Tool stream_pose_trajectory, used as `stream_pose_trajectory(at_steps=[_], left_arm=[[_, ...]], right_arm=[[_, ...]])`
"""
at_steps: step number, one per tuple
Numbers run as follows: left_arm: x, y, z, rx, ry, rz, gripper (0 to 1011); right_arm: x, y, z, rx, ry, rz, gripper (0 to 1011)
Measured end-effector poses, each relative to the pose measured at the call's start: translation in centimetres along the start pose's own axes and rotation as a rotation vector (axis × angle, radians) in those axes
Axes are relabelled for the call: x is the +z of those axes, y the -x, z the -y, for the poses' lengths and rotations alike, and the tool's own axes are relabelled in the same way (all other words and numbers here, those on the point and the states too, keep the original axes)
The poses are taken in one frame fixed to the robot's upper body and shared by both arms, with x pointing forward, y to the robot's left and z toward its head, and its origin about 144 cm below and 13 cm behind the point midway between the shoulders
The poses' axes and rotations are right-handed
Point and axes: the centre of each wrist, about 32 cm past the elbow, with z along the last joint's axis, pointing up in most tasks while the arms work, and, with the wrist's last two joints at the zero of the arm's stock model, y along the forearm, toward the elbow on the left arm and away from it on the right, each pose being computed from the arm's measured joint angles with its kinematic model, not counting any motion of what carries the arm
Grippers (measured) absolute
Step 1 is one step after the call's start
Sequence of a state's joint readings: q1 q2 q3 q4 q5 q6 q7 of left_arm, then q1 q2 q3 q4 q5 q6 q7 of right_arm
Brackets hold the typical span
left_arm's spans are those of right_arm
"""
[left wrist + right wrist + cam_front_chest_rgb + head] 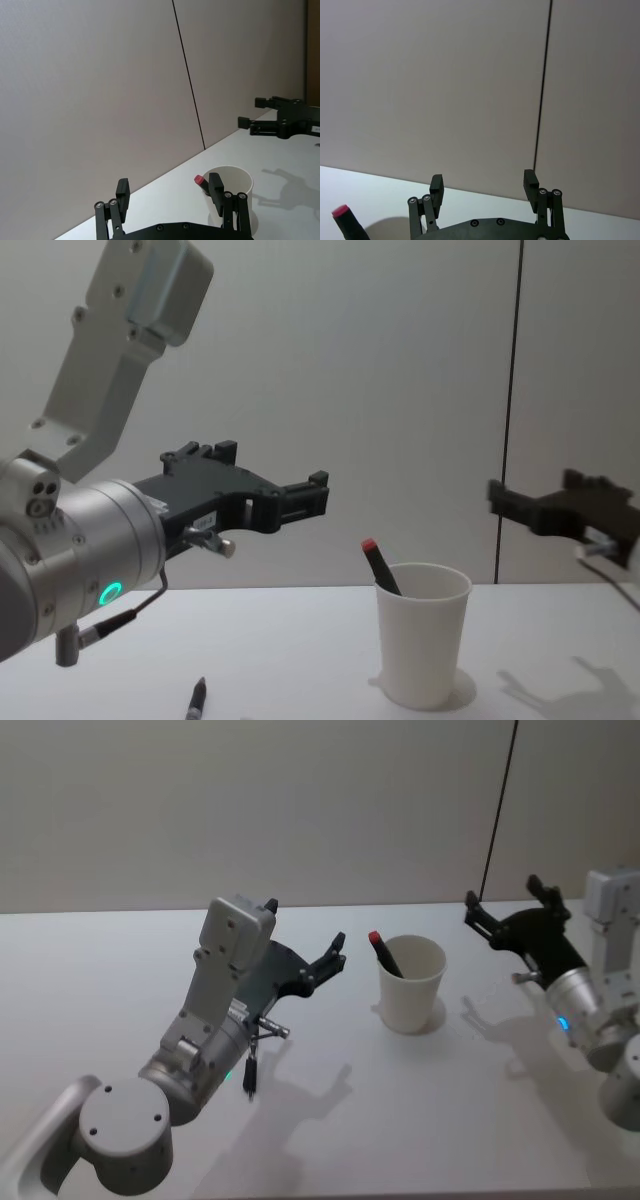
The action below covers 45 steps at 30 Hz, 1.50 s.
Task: Place the pen into the pen holder.
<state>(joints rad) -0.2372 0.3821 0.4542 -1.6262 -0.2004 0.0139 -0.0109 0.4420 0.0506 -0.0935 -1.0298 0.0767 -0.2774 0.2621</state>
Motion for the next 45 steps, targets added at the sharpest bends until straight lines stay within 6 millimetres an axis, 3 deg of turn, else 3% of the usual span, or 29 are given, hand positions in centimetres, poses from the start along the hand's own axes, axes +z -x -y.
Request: stream_pose_trajectory(at_steps=[21,45], left_arm=[[0.0,0.0,0.0,0.000,0.000,0.000,1004],[0.0,0.0,0.0,0.000,0.000,0.000,1004]], right_arm=[[2.4,-3.6,6.1,-0.057,0.078,0.076,1001],[3.7,-4.8,9.5,-0.063,0.155,0.128,1001]])
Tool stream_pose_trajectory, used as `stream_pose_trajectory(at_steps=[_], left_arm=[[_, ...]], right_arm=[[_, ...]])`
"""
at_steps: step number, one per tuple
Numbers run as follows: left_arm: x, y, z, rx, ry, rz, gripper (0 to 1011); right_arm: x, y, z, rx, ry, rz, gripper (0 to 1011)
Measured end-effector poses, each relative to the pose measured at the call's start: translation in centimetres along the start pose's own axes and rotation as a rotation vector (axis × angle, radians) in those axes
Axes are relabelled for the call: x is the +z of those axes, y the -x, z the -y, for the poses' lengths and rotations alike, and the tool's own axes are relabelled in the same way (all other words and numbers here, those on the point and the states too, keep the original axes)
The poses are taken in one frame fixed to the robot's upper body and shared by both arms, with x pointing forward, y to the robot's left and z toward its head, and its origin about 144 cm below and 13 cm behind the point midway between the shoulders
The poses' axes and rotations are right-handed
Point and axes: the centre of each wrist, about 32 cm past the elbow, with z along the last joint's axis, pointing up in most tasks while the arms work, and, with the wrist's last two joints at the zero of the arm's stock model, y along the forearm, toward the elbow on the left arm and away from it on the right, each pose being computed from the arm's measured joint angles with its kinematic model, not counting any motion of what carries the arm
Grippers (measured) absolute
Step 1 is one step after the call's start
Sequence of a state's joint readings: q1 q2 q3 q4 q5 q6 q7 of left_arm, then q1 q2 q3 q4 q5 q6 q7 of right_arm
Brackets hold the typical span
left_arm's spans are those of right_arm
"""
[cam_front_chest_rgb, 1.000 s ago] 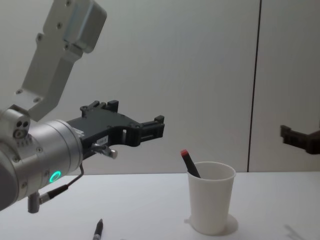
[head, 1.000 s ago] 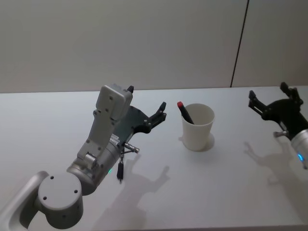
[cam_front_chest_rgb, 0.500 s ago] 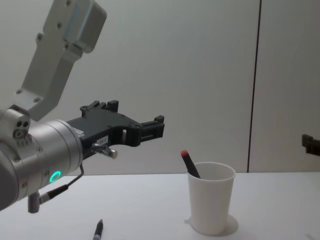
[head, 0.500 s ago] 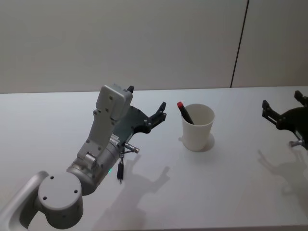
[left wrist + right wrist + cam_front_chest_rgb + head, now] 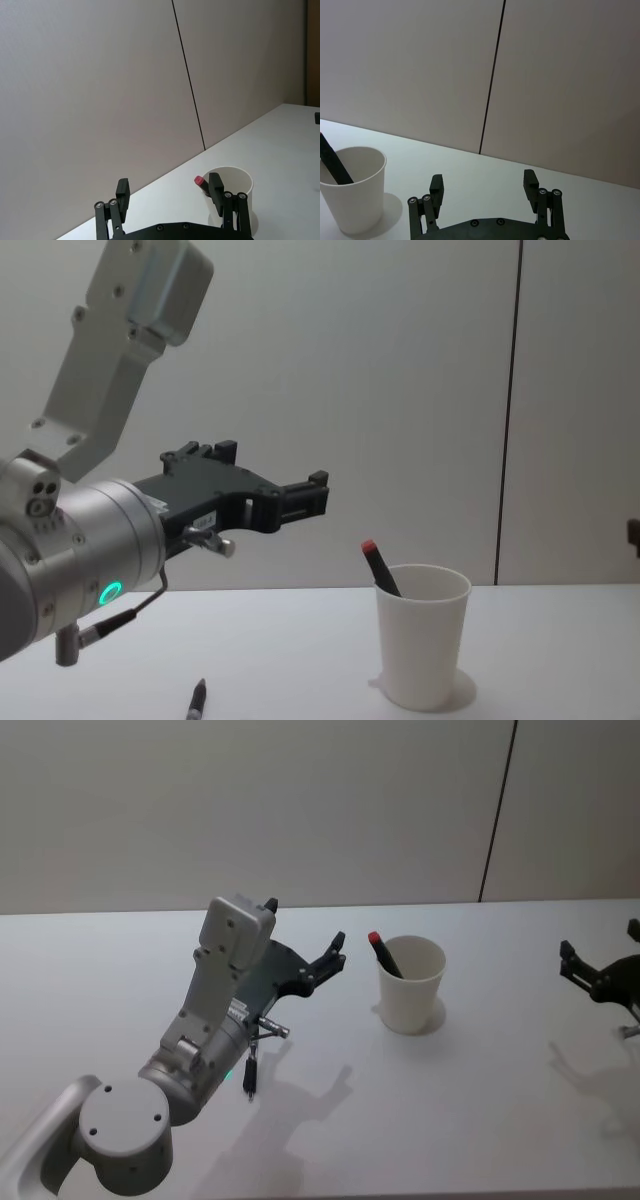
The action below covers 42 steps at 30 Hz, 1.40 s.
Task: Place the pen into the pen holder.
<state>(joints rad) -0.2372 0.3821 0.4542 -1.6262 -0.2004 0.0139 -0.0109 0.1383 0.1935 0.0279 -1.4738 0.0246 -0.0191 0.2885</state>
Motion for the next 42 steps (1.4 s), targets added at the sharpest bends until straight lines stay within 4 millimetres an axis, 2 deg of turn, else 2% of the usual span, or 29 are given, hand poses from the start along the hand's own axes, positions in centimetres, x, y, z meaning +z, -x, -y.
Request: stream_pose_trajectory(at_steps=[20,42], left_arm=[[0.18,-0.09,-0.01,-0.007,-0.040,0.002,1004],[-0.18,0.31,-0.86,0.057,-0.249,-0.088,1004]], right_arm=[[0.16,-0.26,0.66,0.000,0.013,0.010,1001],[0.21,-0.32,0.78,0.000,0.015,0.012,1001]])
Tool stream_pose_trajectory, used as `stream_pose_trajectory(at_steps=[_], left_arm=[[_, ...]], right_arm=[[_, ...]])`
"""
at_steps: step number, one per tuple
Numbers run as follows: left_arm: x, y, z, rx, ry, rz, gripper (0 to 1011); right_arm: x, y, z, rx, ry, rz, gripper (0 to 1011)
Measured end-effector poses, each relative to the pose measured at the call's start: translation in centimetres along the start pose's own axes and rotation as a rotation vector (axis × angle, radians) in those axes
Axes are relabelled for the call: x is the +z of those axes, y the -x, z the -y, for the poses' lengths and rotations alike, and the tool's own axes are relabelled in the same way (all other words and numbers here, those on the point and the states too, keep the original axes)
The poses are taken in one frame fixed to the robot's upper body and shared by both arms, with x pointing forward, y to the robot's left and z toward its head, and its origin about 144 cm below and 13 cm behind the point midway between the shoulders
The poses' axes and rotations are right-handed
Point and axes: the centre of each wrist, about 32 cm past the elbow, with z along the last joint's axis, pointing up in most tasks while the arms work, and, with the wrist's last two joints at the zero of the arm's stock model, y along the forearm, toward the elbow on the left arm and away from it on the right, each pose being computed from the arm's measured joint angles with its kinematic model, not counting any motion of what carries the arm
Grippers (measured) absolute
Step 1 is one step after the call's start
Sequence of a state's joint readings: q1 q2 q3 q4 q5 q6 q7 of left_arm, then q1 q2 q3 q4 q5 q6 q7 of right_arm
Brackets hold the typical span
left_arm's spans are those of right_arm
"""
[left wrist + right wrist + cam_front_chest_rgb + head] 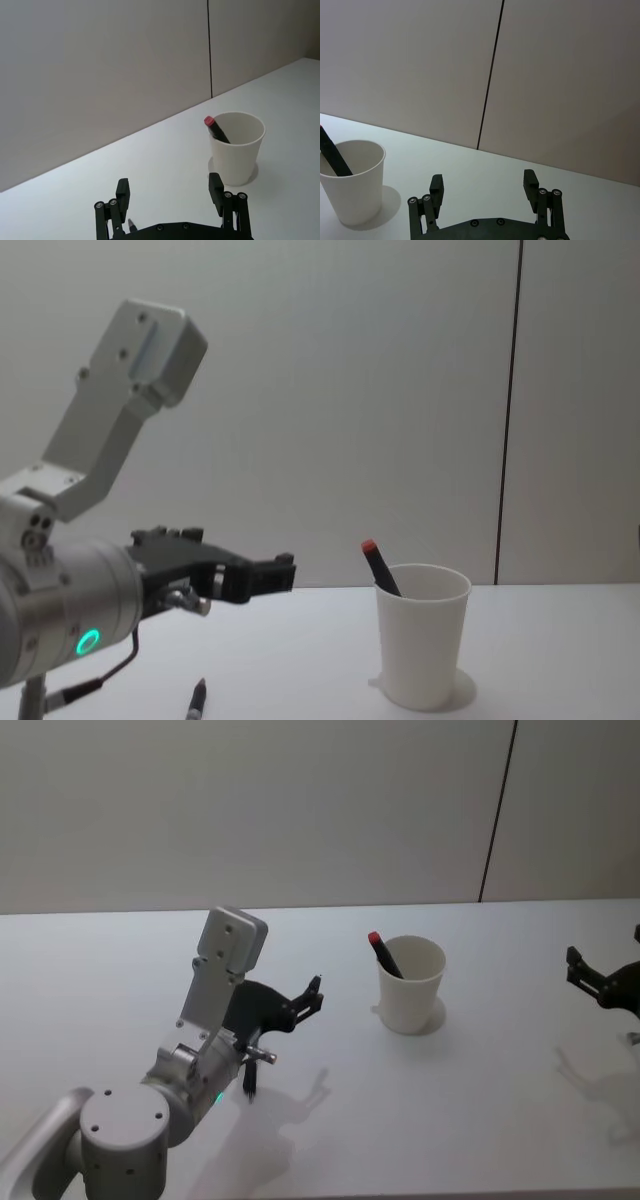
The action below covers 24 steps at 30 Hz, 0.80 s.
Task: Place the pen into the pen holder.
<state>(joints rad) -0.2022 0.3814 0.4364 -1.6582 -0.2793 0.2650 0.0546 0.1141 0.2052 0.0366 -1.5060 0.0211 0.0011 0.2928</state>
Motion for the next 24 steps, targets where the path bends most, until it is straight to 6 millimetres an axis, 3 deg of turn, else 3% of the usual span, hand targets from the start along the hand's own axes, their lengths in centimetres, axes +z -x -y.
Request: stream_pose_trajectory(at_steps=[24], left_arm=[[-2.1,0.2,0.4,0.070,-0.138,-0.105,1004]], right_arm=[[0.0,0.0,0.0,0.000,0.000,0.000,1001]])
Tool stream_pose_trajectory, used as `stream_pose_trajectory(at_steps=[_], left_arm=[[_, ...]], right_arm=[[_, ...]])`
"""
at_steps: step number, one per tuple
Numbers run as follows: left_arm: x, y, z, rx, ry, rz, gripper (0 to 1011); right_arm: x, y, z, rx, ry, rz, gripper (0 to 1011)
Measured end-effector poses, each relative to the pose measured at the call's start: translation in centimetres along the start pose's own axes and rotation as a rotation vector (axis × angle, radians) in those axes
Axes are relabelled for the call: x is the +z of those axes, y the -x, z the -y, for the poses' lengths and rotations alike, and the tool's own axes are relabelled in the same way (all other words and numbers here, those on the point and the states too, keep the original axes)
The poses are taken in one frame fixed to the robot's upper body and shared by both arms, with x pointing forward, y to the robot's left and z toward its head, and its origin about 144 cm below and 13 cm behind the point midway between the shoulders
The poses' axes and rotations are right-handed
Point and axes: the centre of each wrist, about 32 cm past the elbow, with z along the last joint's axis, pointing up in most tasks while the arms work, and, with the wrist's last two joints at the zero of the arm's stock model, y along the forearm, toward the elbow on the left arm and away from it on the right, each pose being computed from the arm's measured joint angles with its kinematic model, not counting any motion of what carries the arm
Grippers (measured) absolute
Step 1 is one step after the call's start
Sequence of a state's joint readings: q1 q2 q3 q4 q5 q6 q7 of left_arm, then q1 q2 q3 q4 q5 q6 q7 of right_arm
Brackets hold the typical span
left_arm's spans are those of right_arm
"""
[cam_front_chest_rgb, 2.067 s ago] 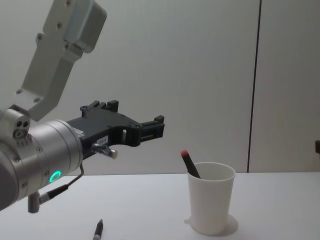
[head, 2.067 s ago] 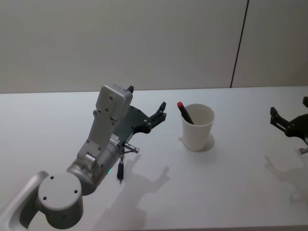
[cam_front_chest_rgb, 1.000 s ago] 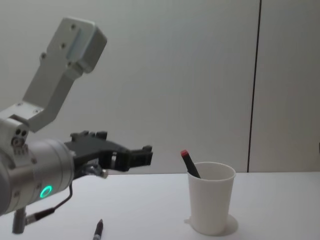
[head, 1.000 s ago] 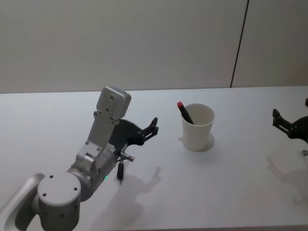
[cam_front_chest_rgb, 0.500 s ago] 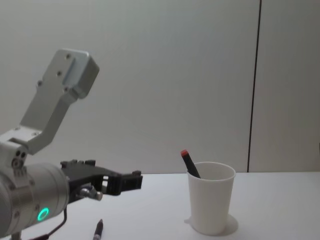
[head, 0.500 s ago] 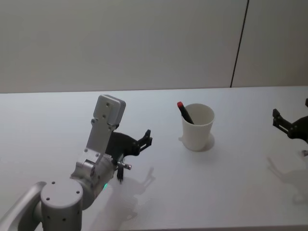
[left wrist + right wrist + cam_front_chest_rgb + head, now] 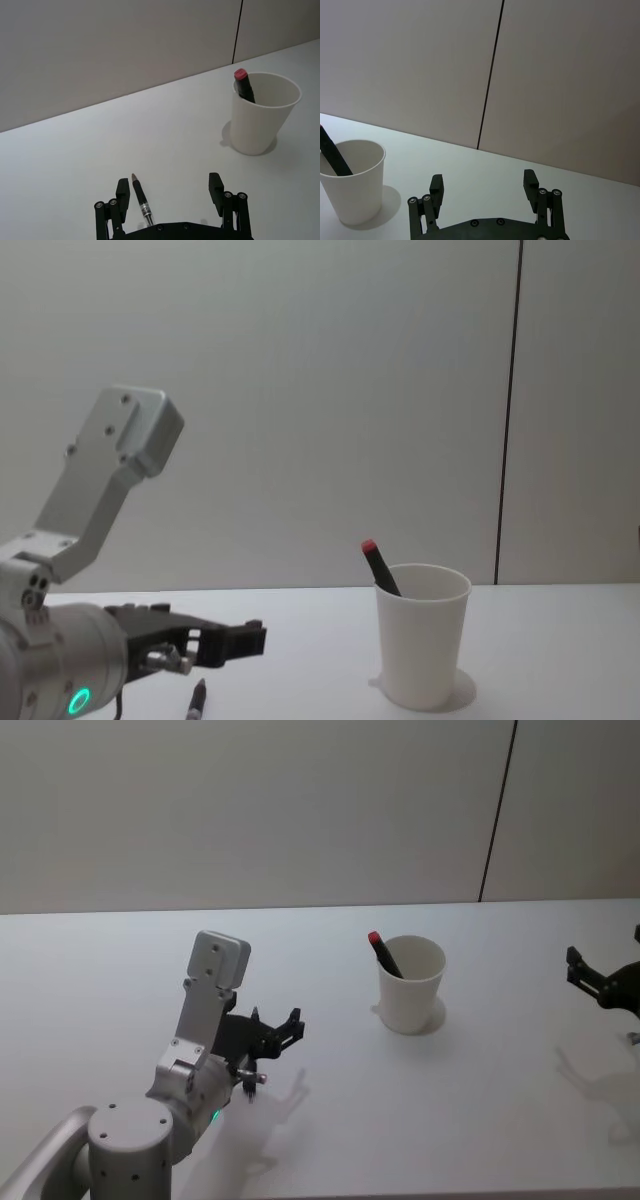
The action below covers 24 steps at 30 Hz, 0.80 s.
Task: Place the pen into the pen holder.
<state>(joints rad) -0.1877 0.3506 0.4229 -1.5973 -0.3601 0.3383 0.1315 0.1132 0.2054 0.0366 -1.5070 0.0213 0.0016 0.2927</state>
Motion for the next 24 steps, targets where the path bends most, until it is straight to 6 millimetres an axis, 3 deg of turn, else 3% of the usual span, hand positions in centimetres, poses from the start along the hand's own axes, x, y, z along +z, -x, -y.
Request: stream_pose_trajectory(at_steps=[24], left_arm=[[-1.0,-0.6,1.1,0.067,-0.177,-0.032,1004]], right_arm=[[0.0,0.0,0.0,0.000,0.000,0.000,1001]])
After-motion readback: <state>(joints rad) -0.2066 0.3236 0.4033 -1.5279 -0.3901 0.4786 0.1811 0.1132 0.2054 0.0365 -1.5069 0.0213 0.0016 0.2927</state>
